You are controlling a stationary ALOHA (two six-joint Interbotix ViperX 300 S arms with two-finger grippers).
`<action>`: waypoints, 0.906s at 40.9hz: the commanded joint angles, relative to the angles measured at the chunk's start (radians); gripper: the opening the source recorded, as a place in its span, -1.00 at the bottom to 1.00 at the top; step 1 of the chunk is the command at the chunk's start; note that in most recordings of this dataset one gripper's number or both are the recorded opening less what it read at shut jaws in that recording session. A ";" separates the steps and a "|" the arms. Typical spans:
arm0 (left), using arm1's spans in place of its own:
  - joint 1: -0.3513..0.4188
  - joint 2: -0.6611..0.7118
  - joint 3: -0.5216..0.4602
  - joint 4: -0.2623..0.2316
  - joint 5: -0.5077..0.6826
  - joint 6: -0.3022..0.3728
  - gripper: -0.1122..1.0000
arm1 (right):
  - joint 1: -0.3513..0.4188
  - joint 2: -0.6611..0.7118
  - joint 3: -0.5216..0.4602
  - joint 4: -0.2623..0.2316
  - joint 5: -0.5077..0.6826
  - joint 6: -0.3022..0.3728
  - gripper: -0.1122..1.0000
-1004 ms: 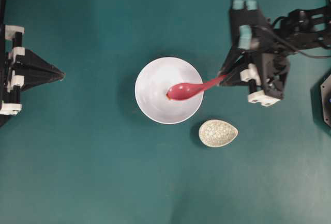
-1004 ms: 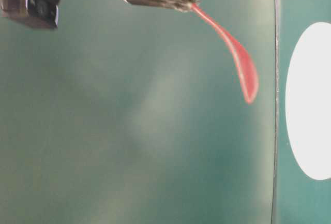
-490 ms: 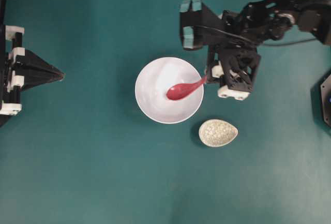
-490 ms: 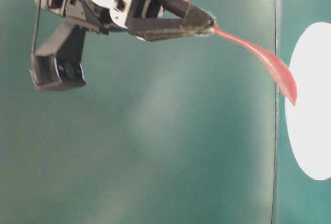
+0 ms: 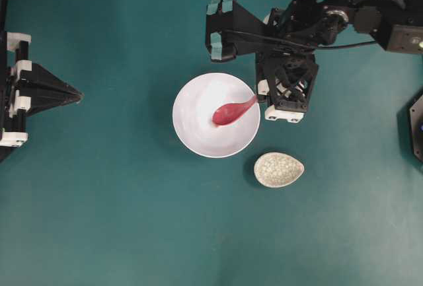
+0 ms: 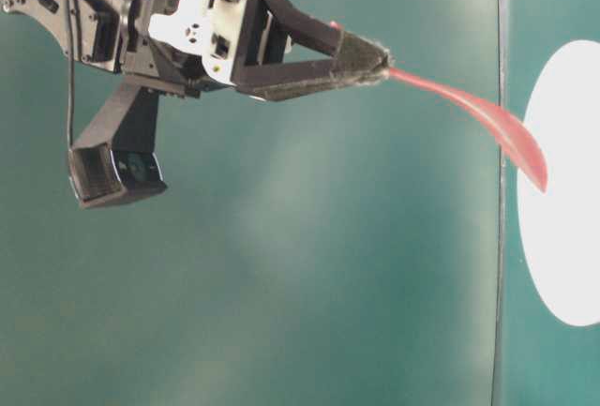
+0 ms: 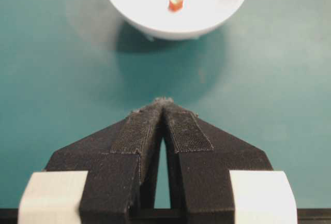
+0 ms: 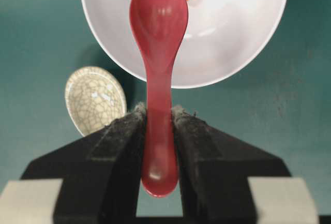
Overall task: Grip the spoon and scoop the red block from the bowl with right arm.
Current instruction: 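Lower the spoon bowl into the white bowl beside the cube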
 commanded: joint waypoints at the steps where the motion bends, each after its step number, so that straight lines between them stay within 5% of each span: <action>1: 0.003 0.003 -0.026 0.002 -0.006 0.002 -0.80 | -0.002 -0.009 -0.029 -0.015 0.015 0.017 -0.35; 37: 0.003 0.003 -0.026 0.002 -0.005 0.003 -0.80 | 0.026 0.097 -0.028 -0.043 0.017 0.018 -0.34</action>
